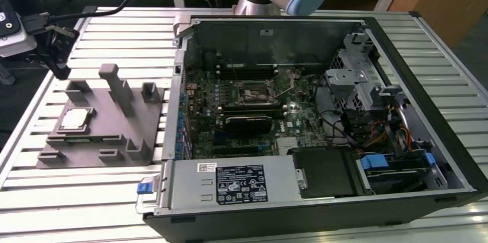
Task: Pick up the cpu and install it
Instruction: 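Pick up the cpu and move it towards the insertion slot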
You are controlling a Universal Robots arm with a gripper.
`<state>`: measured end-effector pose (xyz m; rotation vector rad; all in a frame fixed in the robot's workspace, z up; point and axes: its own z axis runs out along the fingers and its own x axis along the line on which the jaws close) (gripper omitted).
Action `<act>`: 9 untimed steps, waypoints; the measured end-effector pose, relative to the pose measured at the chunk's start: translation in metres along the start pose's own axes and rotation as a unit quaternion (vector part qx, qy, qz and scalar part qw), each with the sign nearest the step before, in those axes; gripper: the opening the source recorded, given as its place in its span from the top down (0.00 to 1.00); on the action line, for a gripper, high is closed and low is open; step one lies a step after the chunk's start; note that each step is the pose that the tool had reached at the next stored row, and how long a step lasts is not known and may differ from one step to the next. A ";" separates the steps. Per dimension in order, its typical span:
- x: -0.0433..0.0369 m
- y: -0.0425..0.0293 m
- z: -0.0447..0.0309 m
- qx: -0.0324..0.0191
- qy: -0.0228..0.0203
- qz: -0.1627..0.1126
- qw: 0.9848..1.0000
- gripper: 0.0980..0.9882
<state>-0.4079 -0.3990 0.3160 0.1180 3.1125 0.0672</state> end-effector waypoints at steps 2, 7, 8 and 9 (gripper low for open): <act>0.0002 0.0000 0.0007 0.000 0.000 0.000 1.000 0.99; 0.0004 -0.0001 0.0020 0.000 0.000 0.000 1.000 0.99; 0.0005 -0.0001 0.0023 0.000 0.000 0.000 1.000 0.99; 0.0006 -0.0001 0.0027 0.000 0.000 0.000 1.000 0.99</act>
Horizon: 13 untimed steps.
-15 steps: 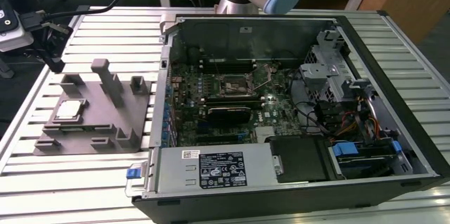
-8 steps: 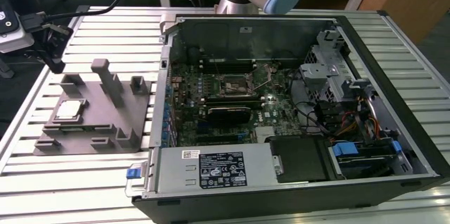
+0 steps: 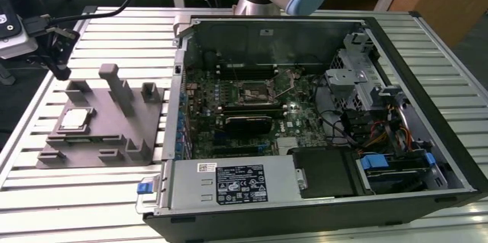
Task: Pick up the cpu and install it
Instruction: 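Pick up the cpu and move it towards the insertion slot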
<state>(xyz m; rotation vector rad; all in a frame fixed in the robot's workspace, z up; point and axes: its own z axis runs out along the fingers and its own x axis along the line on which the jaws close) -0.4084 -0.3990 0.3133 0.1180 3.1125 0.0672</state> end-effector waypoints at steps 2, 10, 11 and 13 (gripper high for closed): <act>0.0002 0.0000 0.0006 0.000 0.000 0.000 1.000 0.99; 0.0013 -0.0002 0.0024 0.000 0.000 0.000 1.000 0.99; 0.0015 -0.0002 0.0026 0.000 0.000 0.000 1.000 0.99; 0.0018 -0.0003 0.0030 0.000 0.000 0.000 1.000 0.99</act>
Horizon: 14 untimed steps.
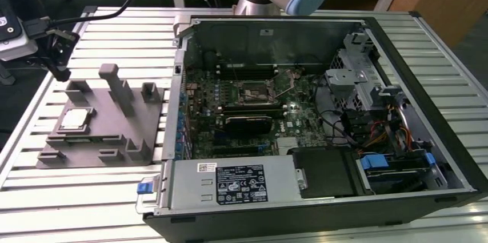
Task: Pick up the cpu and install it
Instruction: 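Pick up the cpu and move it towards the insertion slot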
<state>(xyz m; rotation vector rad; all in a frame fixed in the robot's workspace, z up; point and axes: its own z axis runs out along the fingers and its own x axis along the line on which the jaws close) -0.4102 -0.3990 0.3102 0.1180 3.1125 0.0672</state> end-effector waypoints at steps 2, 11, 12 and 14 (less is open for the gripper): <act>0.0003 0.0000 0.0004 0.000 0.000 0.000 1.000 0.99; 0.0011 -0.0002 0.0025 0.000 0.000 0.000 1.000 0.99; 0.0012 -0.0002 0.0028 0.000 0.000 0.000 1.000 0.99; 0.0015 -0.0002 0.0032 0.000 0.000 0.000 1.000 0.99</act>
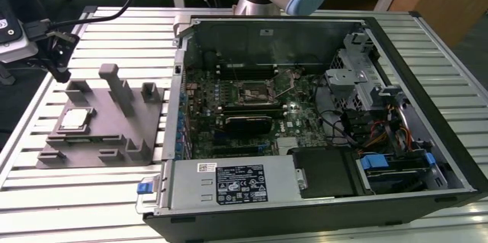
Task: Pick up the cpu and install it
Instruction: 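Pick up the cpu and move it towards the insertion slot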
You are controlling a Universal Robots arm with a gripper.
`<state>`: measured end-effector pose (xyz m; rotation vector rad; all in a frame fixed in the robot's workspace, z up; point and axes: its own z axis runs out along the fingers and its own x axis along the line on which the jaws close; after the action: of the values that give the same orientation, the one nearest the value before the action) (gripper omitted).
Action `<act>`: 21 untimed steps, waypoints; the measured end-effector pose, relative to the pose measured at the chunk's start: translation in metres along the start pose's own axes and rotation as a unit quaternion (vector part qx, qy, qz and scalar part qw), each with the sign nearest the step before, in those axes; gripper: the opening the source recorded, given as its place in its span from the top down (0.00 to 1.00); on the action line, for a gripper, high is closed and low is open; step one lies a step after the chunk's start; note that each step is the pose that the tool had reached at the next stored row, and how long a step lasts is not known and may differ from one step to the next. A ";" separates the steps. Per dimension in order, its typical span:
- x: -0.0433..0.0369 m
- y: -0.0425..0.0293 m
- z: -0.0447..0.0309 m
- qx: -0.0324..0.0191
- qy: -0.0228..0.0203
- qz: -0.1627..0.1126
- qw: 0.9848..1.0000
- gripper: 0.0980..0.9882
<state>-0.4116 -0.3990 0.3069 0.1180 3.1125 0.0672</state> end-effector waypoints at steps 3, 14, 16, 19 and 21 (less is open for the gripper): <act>0.0007 -0.0001 0.0009 0.000 0.000 0.000 1.000 0.99; 0.0033 -0.0004 0.0038 0.000 0.000 0.000 1.000 0.99; 0.0039 -0.0005 0.0045 0.000 0.000 0.000 1.000 0.99; 0.0046 -0.0006 0.0057 0.000 0.000 0.000 1.000 0.99; 0.0051 -0.0007 0.0066 0.000 0.000 0.000 1.000 0.99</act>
<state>-0.4166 -0.3990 0.3001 0.1180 3.1125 0.0672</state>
